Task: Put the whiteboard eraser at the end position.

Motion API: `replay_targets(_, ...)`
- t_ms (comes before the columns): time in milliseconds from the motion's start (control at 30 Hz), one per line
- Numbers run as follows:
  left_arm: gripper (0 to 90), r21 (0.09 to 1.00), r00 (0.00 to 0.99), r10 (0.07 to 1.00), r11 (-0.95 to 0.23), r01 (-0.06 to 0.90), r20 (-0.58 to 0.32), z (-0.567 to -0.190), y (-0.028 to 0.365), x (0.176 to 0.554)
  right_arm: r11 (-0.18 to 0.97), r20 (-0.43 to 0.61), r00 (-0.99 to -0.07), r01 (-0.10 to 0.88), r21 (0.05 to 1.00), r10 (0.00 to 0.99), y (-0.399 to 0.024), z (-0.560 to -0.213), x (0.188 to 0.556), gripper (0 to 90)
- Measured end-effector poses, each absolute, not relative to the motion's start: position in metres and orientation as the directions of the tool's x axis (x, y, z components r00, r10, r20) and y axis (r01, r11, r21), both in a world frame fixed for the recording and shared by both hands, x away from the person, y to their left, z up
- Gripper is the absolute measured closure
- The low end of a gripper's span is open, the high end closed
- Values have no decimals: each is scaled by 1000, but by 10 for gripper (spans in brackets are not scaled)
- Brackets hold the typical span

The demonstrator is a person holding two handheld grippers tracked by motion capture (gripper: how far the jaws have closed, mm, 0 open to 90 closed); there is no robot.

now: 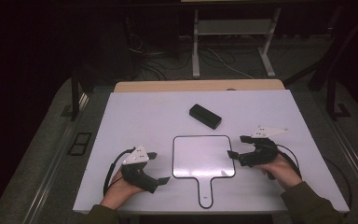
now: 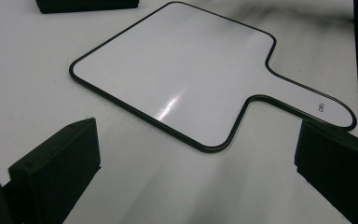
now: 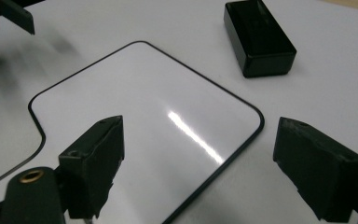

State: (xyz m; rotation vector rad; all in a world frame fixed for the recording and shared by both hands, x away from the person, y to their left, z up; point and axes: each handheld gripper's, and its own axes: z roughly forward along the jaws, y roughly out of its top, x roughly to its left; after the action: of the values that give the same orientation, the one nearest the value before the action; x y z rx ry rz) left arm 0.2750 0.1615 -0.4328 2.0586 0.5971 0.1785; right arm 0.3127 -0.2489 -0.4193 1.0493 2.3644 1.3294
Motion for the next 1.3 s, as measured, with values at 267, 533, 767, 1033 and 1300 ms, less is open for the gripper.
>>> replay_targets(267, 0, 836, 868, 484, -426, 345, -111, -432, 162, 275, 316, 148, -710, 477, 820, 688, -265, -429, 294, 150)
replay_targets(533, 0, 836, 870, 482, -432, 338, -103, -431, 163, 274, 294, 169, -702, 487, 822, 692, -279, -434, 279, 150)
replay_targets(767, 0, 835, 870, 483, -433, 340, -104, -431, 163, 274, 288, 173, -693, 495, 820, 700, -287, -438, 269, 150)
replay_targets(1033, 0, 835, 869, 484, -433, 340, -103, -431, 164, 274, 294, 160, -675, 505, 811, 720, -299, -441, 261, 150)
replay_targets(1300, 0, 836, 868, 485, -431, 339, -102, -431, 163, 274, 320, 134, -670, 508, 799, 730, -303, -445, 257, 150)
